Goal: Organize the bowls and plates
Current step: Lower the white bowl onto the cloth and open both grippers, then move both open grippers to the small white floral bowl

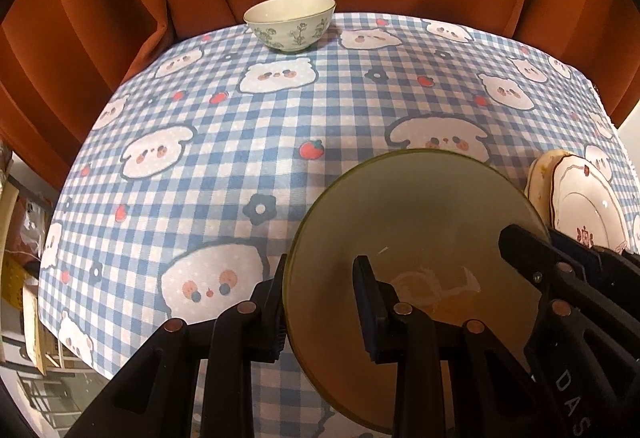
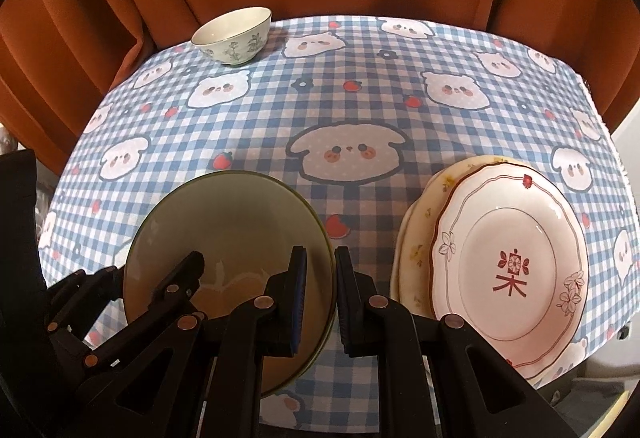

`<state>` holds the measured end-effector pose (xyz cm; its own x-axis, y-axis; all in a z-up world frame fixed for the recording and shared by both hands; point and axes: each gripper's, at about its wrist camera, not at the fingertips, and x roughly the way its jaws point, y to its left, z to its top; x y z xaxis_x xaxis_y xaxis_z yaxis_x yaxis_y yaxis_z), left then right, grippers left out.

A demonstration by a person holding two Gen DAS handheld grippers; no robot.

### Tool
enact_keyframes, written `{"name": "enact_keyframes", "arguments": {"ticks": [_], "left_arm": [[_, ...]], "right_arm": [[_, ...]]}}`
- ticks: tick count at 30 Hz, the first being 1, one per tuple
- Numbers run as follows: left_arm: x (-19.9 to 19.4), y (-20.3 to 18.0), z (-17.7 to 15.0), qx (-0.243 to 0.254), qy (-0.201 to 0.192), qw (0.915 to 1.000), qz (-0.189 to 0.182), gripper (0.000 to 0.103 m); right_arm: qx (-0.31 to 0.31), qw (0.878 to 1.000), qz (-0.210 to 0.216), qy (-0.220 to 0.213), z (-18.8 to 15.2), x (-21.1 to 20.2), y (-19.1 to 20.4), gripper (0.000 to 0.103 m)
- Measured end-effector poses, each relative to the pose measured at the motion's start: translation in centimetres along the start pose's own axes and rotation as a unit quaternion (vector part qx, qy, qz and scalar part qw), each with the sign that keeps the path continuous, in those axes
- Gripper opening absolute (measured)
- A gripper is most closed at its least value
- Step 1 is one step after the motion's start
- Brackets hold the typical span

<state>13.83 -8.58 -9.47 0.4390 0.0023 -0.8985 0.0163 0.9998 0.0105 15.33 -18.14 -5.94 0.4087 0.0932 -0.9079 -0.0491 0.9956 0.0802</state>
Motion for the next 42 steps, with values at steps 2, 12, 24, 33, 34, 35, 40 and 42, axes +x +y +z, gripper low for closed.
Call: {"name": "enact_keyframes", "arguments": {"ticks": [2, 12, 24, 33, 34, 35, 40, 42], "left_arm": [[0.1, -0.1, -0.2, 0.0, -0.005, 1.0, 0.003, 0.028], [-0.2, -0.1, -0.8, -0.006, -0.01, 0.9997, -0.022, 0.055], [-3.3, 0.4, -0.3, -0.002, -0.053, 0.9983, -0.024, 0.074], [-5.0, 2.3, 1.9, -0.01, -0.079, 0.9967, -0.015, 0.075], [-5.2, 2.6, 2.3, -0.009, -0.082, 0.9965, -0.014, 0.075], [-5.3, 3.0, 2.7, -0.008, -0.084, 0.9963, -0.013, 0.075], [-5.5, 5.3, 4.7, -0.008, -0.091, 0.9957, -0.011, 0.075], [-5.4, 6.2, 5.4, -0.009, -0.092, 0.9956, -0.012, 0.075]], "right_arm": [[-0.01, 1.0, -0.009, -0.009, -0.3, 0.0, 0.3, 0.017], [-0.023, 0.999, -0.009, -0.031, -0.9, -0.4, 0.8, 0.022], [-0.015, 0.999, 0.013, -0.045, -0.9, -2.2, 1.0, 0.05], [-0.008, 0.997, 0.024, -0.071, 1.0, -4.0, 2.2, 0.062], [-0.007, 0.997, 0.025, -0.075, 1.3, -4.1, 2.5, 0.063], [-0.007, 0.997, 0.025, -0.078, 1.6, -4.2, 2.8, 0.063], [-0.008, 0.996, 0.025, -0.087, 3.5, -4.4, 4.7, 0.064], [-0.008, 0.996, 0.023, -0.089, 4.5, -4.3, 5.6, 0.065]]}}
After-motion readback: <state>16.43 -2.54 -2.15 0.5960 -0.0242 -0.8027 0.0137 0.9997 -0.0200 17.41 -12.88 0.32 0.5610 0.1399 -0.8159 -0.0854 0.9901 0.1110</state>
